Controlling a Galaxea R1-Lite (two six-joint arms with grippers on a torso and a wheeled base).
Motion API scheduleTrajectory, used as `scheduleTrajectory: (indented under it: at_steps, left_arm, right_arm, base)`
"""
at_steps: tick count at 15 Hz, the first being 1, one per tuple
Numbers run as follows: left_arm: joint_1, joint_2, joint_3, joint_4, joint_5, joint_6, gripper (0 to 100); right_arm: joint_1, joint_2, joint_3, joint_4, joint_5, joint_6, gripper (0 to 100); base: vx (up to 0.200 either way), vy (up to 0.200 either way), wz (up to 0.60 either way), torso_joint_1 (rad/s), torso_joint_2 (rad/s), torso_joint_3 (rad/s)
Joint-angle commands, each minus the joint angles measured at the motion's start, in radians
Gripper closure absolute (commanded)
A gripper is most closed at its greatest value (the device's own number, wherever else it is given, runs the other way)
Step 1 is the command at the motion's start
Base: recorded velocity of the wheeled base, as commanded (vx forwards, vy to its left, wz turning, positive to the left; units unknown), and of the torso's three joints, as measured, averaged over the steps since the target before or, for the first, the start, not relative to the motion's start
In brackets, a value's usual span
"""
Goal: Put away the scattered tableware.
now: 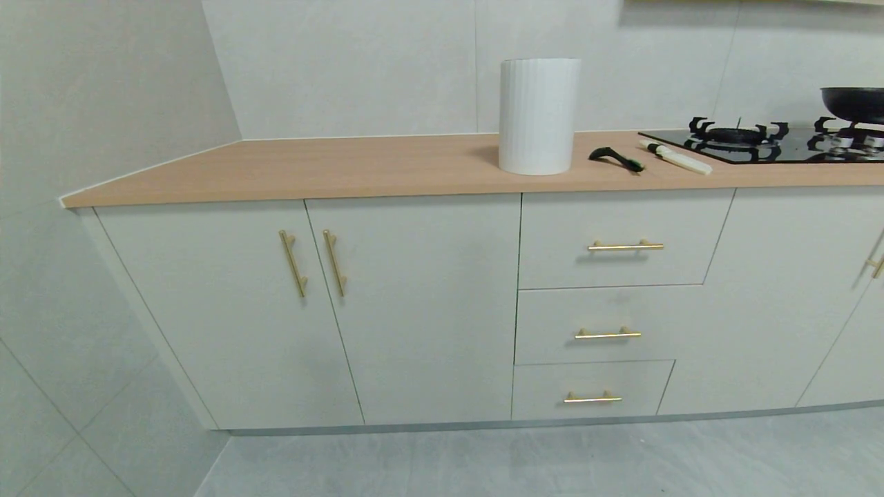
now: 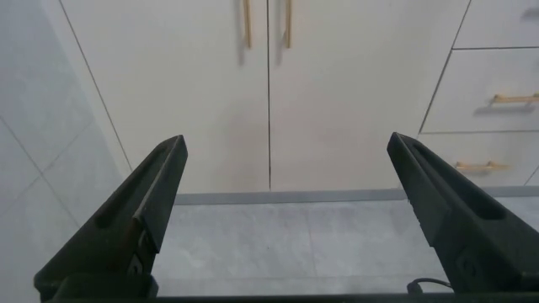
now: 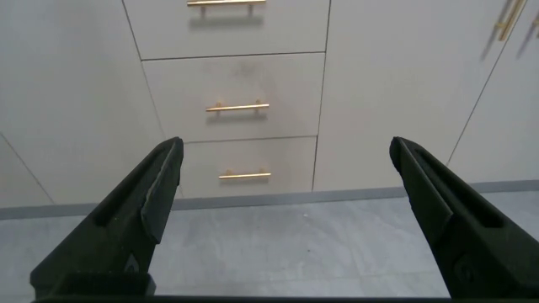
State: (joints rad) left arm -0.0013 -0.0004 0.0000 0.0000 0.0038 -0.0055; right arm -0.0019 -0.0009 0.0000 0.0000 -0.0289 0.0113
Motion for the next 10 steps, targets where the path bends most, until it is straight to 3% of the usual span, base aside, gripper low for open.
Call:
scheduleTrajectory:
  at_steps: [1, 2, 10]
  left_arm:
    - [0.000, 0.000, 0.000, 0.000, 0.001, 0.001, 0]
    - [0.000, 0.000, 0.000, 0.000, 0.001, 0.001, 0]
    - [0.000, 0.000, 0.000, 0.000, 0.001, 0.001, 0]
  right_arm:
    - [0.000, 0.002, 0.000, 0.000, 0.000, -0.001, 0]
    - [0.000, 0.002, 0.000, 0.000, 0.000, -0.001, 0]
    - [0.000, 0.002, 0.000, 0.000, 0.000, 0.001, 0]
  base:
    - [0.000, 0.000, 0.00, 0.000, 0.00, 0.000]
    - [0.000, 0.000, 0.00, 0.000, 0.00, 0.000]
    - [0.200, 0.000, 0.00, 0.005, 0.00, 0.004]
